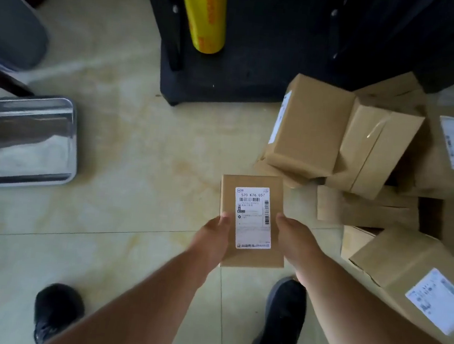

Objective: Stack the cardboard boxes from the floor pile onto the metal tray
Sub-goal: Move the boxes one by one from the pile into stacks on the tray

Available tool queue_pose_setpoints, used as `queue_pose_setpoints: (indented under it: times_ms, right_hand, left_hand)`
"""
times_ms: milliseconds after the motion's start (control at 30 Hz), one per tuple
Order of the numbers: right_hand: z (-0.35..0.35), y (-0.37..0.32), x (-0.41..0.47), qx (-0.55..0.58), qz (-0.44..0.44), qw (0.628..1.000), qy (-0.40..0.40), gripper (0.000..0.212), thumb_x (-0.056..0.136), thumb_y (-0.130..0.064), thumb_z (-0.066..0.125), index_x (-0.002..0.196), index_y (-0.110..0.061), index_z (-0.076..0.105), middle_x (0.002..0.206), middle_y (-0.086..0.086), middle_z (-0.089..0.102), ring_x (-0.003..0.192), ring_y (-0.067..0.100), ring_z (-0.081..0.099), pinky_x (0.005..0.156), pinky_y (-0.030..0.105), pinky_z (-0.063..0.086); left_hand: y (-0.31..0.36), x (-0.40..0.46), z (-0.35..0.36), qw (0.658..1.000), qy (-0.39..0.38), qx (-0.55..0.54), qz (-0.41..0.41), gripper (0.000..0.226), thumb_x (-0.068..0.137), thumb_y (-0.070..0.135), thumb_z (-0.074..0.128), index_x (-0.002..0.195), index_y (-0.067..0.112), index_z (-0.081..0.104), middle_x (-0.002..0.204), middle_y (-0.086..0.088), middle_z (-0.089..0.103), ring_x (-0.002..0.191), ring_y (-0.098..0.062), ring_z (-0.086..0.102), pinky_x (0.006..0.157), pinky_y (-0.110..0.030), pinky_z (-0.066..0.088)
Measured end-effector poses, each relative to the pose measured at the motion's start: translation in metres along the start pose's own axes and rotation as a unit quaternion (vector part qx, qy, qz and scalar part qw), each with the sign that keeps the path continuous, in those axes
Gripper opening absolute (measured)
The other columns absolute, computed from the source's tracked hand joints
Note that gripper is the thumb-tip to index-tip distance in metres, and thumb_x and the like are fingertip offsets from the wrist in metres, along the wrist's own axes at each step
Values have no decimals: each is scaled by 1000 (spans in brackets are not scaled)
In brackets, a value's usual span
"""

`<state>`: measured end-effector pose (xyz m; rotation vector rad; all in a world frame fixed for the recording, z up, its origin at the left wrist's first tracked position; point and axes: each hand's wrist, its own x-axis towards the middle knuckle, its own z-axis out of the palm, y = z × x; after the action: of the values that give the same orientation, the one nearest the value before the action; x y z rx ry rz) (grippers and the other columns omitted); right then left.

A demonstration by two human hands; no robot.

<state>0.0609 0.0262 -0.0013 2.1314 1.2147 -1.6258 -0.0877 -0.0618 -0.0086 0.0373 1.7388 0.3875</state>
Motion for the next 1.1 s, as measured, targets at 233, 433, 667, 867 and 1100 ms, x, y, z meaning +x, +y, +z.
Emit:
queue_pose_setpoints:
  times_ms: [233, 433, 667, 867, 1100]
  right_hand:
    - [73, -52, -29, -8, -30, 999, -13, 46, 107, -36, 45, 132, -2, 64, 132, 21, 66, 124, 38, 62, 105, 45, 50]
    - [157, -105, -48, -81, -87, 993, -25, 36, 104, -25, 45, 113, -3, 72, 116, 16, 74, 109, 36, 67, 96, 42, 53]
    - [258, -161, -72, -81, -156, 984, -24, 29, 94, -12, 51, 106, -18, 77, 98, -2, 79, 94, 28, 72, 85, 42, 58]
    - [349, -210, -85, -62, -207, 976, -29, 33, 97, -10, 49, 99, -34, 72, 97, -17, 75, 95, 16, 72, 86, 37, 59]
    - [436, -259, -81, -45, -222, 974, 1, 26, 93, -15, 56, 114, -21, 71, 109, -5, 75, 102, 22, 70, 91, 41, 57]
  left_hand:
    - [-5, -10, -99, 999, 31, -7, 27, 47, 101, 56, 31, 121, 33, 67, 120, 2, 71, 106, -21, 64, 103, -47, 52]
    - [-25, 1, -198, 995, 71, -27, 63, 36, 101, 23, 41, 125, 31, 68, 112, 2, 73, 86, -20, 61, 77, -31, 51]
    - [-44, 15, -318, 987, 120, -64, 89, 54, 95, 4, 42, 138, 30, 62, 119, 8, 73, 99, -14, 69, 75, -26, 54]
    - [-50, 23, -417, 973, 166, -87, 136, 51, 101, 4, 43, 139, 33, 60, 120, 11, 68, 96, -6, 65, 59, -15, 46]
    - [-55, 51, -504, 962, 210, -82, 151, 50, 100, 8, 42, 142, 31, 56, 119, 10, 67, 93, -4, 61, 62, -20, 43]
